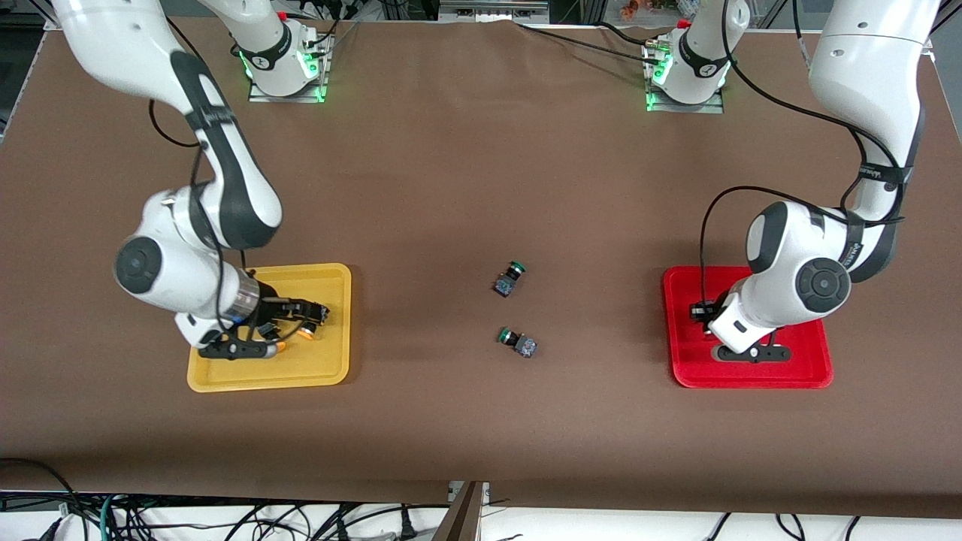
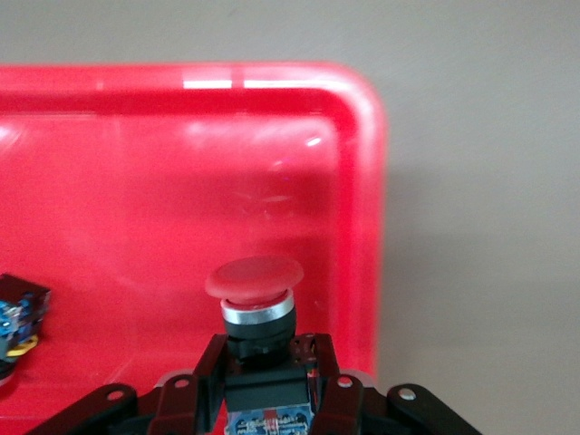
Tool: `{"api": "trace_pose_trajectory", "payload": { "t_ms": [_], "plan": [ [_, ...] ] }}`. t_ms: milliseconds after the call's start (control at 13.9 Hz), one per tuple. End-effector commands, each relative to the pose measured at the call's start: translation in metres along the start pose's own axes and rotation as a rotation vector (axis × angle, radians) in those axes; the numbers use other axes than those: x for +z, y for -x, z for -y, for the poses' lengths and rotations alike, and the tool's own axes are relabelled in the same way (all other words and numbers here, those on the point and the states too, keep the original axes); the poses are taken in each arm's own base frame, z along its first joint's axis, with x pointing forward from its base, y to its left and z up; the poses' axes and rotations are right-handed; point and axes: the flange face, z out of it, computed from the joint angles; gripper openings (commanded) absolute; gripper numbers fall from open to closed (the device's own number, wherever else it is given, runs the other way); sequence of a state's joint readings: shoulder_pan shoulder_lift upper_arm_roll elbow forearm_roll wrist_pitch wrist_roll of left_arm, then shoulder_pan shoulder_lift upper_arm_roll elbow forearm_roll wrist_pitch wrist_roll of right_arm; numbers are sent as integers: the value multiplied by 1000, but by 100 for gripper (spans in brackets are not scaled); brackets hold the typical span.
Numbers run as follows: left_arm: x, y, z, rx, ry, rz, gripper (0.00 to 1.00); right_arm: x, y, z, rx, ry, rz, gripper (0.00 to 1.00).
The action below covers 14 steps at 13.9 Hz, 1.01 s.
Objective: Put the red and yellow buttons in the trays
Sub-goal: 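Lower the buttons into the yellow and red trays and release, then raise the right gripper to rest while the left gripper releases the red button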
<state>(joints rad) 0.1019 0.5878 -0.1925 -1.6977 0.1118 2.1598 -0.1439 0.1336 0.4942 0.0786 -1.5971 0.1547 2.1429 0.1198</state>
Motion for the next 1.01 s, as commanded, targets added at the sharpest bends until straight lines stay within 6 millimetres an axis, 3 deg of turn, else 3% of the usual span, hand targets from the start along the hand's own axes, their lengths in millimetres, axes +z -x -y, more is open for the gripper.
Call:
{"api": "trace_pose_trajectory", "payload": {
  "t_ms": [0,216,289,433,505,649,794,938],
  "plan": [
    [24,23,30,35,7,-25,0,-99,51,-7,-22,97,8,100],
    [52,38,29,40,17,-45,0,-189,87,-14,-29,169,-7,100],
    [61,44,32,39,20,-48,0,-201,92,-20,-24,171,-6,100],
    [67,49,31,41,21,-44,3,-206,93,-32,3,165,21,100],
    [69,50,31,41,21,-41,10,-207,89,-32,22,159,13,100],
    [56,40,33,37,21,-71,100,-225,85,-37,26,160,-5,100],
    [17,20,37,27,14,-88,100,-235,85,-45,32,159,-10,100],
    [-40,-3,30,33,1,-68,100,-231,84,-45,37,161,5,100]
  ]
}}
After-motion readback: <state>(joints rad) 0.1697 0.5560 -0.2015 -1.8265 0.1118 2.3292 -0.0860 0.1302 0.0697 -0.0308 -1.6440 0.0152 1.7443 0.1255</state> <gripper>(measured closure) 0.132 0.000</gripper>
